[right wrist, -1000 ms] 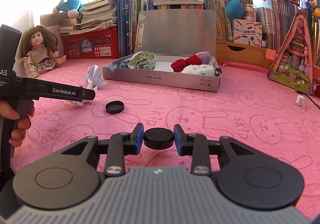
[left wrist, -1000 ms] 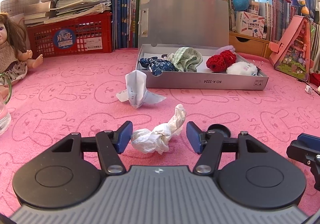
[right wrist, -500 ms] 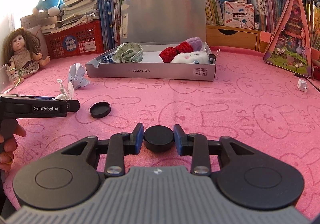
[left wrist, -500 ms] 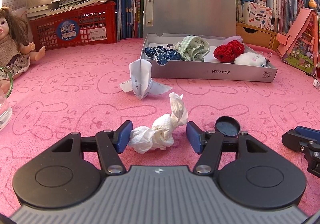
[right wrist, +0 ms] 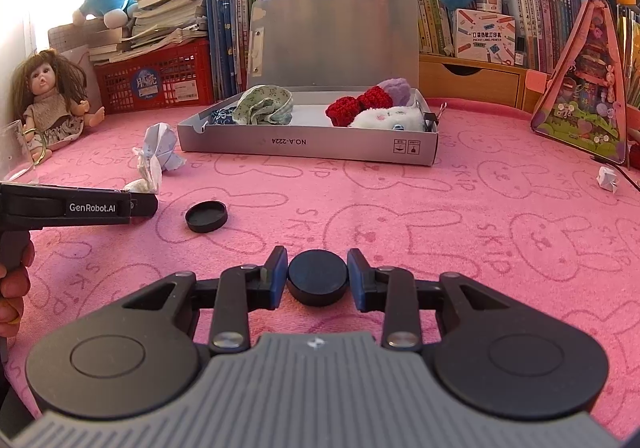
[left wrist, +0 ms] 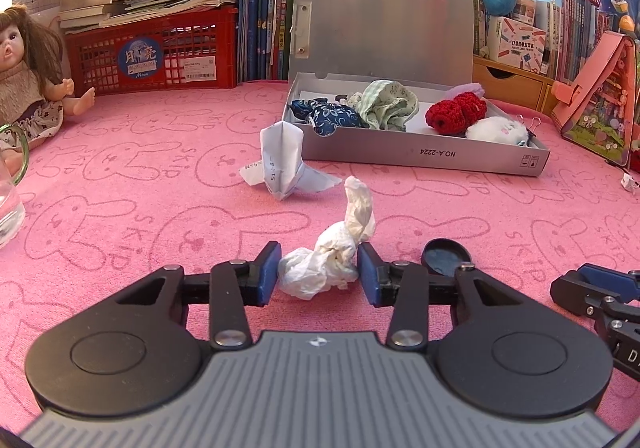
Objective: Organize objects
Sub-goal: 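Carry the tissue with the left gripper while the right gripper carries the black lid into the box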
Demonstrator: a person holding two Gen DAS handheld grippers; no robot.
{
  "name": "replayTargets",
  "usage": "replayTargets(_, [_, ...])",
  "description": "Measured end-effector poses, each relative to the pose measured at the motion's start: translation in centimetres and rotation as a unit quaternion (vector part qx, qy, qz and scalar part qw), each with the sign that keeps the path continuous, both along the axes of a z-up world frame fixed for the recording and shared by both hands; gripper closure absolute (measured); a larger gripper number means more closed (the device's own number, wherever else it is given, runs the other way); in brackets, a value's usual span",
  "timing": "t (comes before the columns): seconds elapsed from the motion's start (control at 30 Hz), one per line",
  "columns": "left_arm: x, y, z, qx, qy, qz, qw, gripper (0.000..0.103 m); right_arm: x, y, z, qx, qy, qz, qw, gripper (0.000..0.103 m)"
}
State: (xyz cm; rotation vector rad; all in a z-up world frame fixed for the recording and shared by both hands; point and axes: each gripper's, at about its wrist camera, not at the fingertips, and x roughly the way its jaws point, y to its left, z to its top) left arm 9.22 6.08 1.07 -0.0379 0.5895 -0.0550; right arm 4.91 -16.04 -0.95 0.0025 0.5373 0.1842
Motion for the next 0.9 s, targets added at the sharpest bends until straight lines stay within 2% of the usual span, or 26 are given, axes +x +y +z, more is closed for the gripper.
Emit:
replayTargets(0.47, [-0.1,-0.1,0.8,-0.004,-0.009,-0.006,0.9999,0.056,0.1,-0.1,0.1,0.004,0.005,-0.003,1.0,0.065])
replayTargets(0.57, [0.0,0.3,1.6,-0.004,-0.019,0.0,0.9998,0.056,0.5,-0.9,0.5,0.022,0.017,-0.008,1.0,0.066])
replayTargets(0.9, [2.4,0.3,4.5,-0.007,-0.039,-0.004,0.9992,0.056,3.7,-3.0,3.7,0.021,-0.008,-0.036,0.999,0.066])
